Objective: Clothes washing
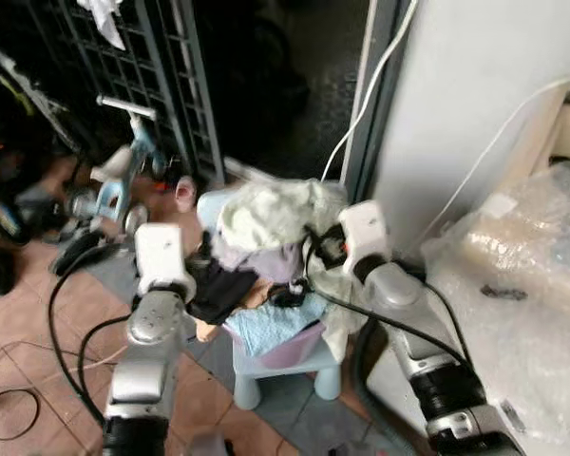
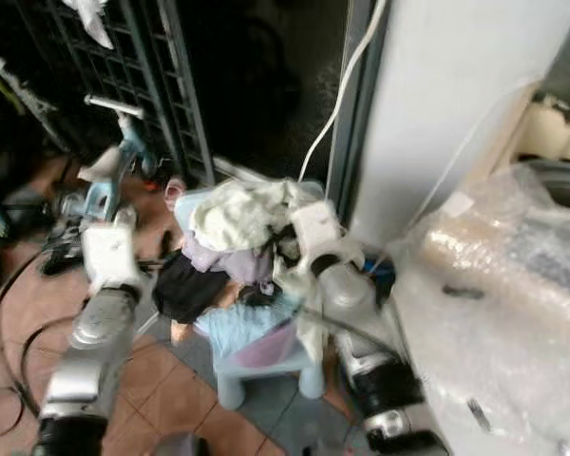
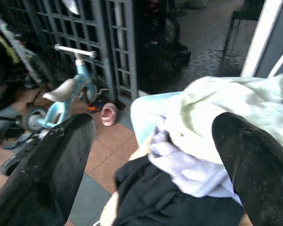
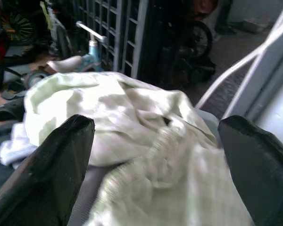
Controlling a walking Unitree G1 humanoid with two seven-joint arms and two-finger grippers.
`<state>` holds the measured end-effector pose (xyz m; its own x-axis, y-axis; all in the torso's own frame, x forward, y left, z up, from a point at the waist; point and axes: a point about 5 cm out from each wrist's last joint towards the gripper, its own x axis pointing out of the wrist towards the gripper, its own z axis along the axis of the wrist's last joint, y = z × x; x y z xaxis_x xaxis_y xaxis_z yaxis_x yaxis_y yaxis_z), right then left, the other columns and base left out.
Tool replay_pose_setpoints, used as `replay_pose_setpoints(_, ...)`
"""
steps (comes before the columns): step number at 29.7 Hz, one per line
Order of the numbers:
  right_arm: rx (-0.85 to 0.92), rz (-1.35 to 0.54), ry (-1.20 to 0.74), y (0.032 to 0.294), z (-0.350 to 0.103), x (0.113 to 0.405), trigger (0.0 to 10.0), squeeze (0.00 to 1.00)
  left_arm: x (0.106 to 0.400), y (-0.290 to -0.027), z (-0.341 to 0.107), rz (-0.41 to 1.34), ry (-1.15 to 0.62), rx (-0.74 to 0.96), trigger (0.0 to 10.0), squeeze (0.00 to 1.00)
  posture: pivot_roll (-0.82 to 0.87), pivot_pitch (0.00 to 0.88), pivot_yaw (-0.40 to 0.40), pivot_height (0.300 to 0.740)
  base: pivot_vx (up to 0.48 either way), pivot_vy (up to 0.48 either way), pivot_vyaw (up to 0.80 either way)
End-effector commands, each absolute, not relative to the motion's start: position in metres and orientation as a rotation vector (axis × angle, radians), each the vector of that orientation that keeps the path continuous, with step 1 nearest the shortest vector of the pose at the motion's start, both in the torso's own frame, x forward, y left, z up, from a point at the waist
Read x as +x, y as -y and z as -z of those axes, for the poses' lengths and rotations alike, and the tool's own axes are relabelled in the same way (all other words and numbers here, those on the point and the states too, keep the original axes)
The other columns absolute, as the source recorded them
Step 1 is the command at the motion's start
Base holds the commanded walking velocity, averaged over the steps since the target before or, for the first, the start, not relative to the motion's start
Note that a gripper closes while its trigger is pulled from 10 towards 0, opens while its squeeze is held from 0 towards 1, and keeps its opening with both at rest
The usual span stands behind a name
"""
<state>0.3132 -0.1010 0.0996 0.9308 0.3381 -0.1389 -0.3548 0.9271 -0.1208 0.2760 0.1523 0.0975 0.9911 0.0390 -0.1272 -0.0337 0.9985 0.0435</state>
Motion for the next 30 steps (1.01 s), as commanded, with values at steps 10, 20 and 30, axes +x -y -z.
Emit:
replay_pose_setpoints(10, -0.147, -0.331, -0.160, 0.092, -0.098, 0.325, 10.0, 0.00, 0.270, -0.168, -0.097, -0.097, -0.142, 0.058, 10.0, 0.00, 0.02, 0.000, -0.010, 0.740, 0.000, 0.000, 0.32)
replay_pose_setpoints(20, -0.211, -0.240, -0.204, 0.092, -0.091, 0.342, 10.0, 0.00, 0.243, -0.162, -0.099, -0.036, -0.160, 0.072, 10.0, 0.00, 0.11, 0.059, -0.048, 0.740, 0.000, 0.000, 0.00)
replay_pose_setpoints(30, -0.293, -0.241, -0.234, 0.080, -0.090, 0.357, 10.0, 0.00, 0.206, -0.158, -0.098, -0.004, -0.210, 0.078, 10.0, 0.00, 0.18, 0.133, -0.086, 0.740, 0.000, 0.000, 0.00)
